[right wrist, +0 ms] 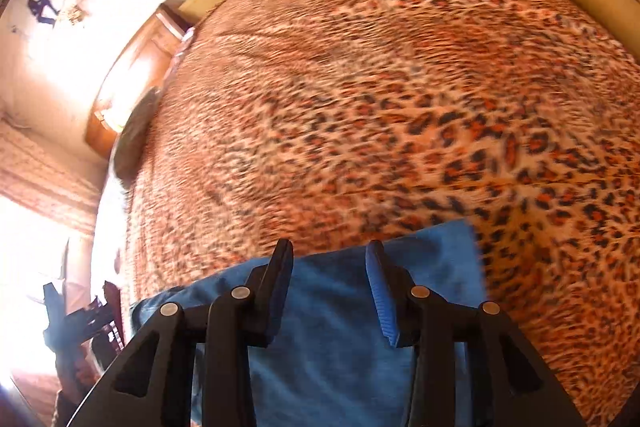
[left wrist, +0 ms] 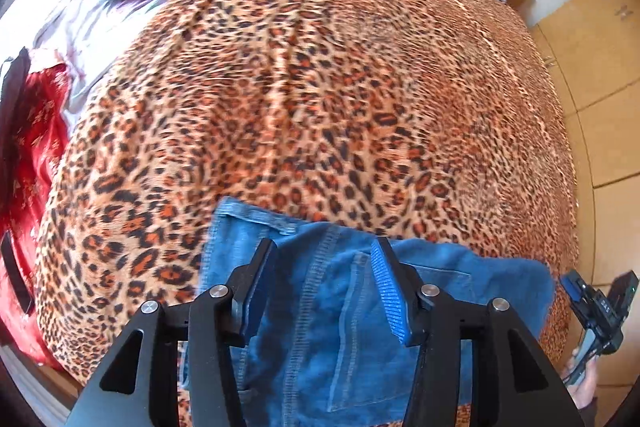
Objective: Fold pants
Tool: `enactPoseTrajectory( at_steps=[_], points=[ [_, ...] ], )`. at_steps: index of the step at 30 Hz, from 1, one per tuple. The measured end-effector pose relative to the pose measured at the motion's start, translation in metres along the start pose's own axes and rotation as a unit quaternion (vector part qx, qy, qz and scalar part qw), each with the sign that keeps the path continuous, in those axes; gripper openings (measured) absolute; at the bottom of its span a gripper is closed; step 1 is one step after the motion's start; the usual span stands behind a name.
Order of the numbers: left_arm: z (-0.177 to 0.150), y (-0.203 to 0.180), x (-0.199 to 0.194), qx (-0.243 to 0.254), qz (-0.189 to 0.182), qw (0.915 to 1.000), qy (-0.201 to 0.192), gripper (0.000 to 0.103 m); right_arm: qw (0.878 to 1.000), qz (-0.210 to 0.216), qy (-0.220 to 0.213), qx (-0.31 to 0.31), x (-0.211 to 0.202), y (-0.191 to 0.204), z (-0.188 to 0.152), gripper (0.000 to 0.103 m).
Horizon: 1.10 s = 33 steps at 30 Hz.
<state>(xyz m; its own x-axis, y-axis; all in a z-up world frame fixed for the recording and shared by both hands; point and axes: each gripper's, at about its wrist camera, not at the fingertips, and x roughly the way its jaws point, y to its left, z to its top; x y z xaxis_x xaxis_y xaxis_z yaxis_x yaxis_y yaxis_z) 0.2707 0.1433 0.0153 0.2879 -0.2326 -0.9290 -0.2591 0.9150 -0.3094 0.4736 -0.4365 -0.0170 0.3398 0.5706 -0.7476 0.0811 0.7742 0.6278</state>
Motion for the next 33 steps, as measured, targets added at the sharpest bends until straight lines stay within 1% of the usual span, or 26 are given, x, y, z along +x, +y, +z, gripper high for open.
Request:
enactPoseTrajectory(
  at_steps=[1,2,3,4,5,6,7,8,9,10,11,13,14,15,16,17,18,19,22,23,25,28,30,31,32,33],
  points=[
    [-0.004,-0.007,-0.002,0.009,-0.005,0.9999,0.010,0.052,1.000,0.022,0.016,-0.005,0.014,0.016,-0.004,0.040],
    [-0.007,-0.013,0.002,0.022,-0.007,0.9995,0.020,0.052,0.999,0.031,0.030,-0.014,0.026,0.031,-0.010,0.040],
    [-0.010,-0.020,0.005,0.037,-0.004,0.9989,0.027,0.052,0.998,0.035,0.043,-0.030,0.037,0.047,-0.014,0.040],
    [-0.012,-0.023,0.010,0.052,0.008,0.9982,0.029,0.052,0.997,0.036,0.049,-0.049,0.046,0.062,-0.017,0.040],
    [-0.010,-0.023,0.012,0.066,0.023,0.9972,0.029,0.052,0.996,0.028,0.054,-0.071,0.053,0.074,-0.017,0.040],
    [-0.005,-0.021,0.020,0.073,0.034,0.9962,0.032,0.052,0.994,0.011,0.057,-0.092,0.060,0.083,-0.014,0.041],
    [-0.002,-0.016,0.023,0.073,0.045,0.9957,0.035,0.052,0.992,-0.004,0.060,-0.107,0.067,0.089,-0.010,0.044],
    [0.001,-0.010,0.026,0.066,0.053,0.9958,0.036,0.052,0.991,-0.019,0.069,-0.117,0.075,0.091,-0.007,0.048],
    [0.004,0.001,0.025,0.053,0.055,0.9964,0.036,0.052,0.988,-0.039,0.077,-0.127,0.083,0.093,-0.005,0.048],
    [0.007,0.010,0.024,0.037,0.056,0.9970,0.037,0.052,0.985,-0.048,0.091,-0.140,0.090,0.094,-0.006,0.050],
    [0.009,0.022,0.025,0.020,0.057,0.9975,0.038,0.053,0.981,-0.046,0.113,-0.154,0.098,0.095,-0.011,0.049],
    [0.010,0.046,0.028,-0.011,0.055,0.9976,0.040,0.058,0.969,-0.051,0.153,-0.188,0.108,0.097,-0.032,0.049],
    [0.010,0.057,0.030,-0.023,0.058,0.9971,0.042,0.061,0.962,-0.047,0.177,-0.201,0.111,0.094,-0.046,0.047],
    [0.011,0.068,0.032,-0.035,0.060,0.9965,0.047,0.061,0.956,-0.046,0.199,-0.213,0.114,0.092,-0.059,0.047],
    [0.011,0.077,0.033,-0.046,0.057,0.9959,0.053,0.061,0.949,-0.052,0.214,-0.226,0.115,0.091,-0.068,0.045],
    [0.011,0.085,0.038,-0.056,0.048,0.9954,0.062,0.061,0.945,-0.054,0.218,-0.236,0.113,0.091,-0.072,0.045],
    [0.011,0.090,0.042,-0.063,0.038,0.9949,0.069,0.061,0.946,-0.048,0.216,-0.235,0.110,0.093,-0.070,0.045],
    [0.012,0.093,0.046,-0.068,0.027,0.9942,0.078,0.062,0.950,-0.037,0.211,-0.227,0.106,0.095,-0.064,0.049],
    [0.017,0.095,0.060,-0.074,0.000,0.9924,0.098,0.067,0.966,-0.016,0.172,-0.193,0.099,0.099,-0.032,0.049],
    [0.018,0.095,0.065,-0.074,-0.005,0.9919,0.103,0.070,0.969,-0.010,0.169,-0.180,0.103,0.099,-0.021,0.049],
    [0.021,0.093,0.074,-0.076,-0.017,0.9899,0.119,0.074,0.970,-0.026,0.166,-0.176,0.112,0.099,-0.008,0.049],
    [0.020,0.094,0.089,-0.088,-0.064,0.9823,0.152,0.074,0.962,-0.033,0.219,-0.160,0.137,0.092,-0.005,0.049],
    [0.018,0.091,0.090,-0.081,-0.086,0.9802,0.159,0.073,0.954,-0.002,0.256,-0.158,0.147,0.096,-0.013,0.049],
    [0.016,0.089,0.088,-0.071,-0.091,0.9814,0.153,0.073,0.949,0.007,0.268,-0.168,0.148,0.100,-0.017,0.049],
    [0.014,0.086,0.085,-0.058,-0.083,0.9844,0.144,0.071,0.943,-0.006,0.274,-0.189,0.149,0.104,-0.022,0.049],
    [0.013,0.084,0.085,-0.044,-0.070,0.9867,0.140,0.065,0.937,-0.018,0.282,-0.206,0.151,0.106,-0.027,0.049]
  ],
)
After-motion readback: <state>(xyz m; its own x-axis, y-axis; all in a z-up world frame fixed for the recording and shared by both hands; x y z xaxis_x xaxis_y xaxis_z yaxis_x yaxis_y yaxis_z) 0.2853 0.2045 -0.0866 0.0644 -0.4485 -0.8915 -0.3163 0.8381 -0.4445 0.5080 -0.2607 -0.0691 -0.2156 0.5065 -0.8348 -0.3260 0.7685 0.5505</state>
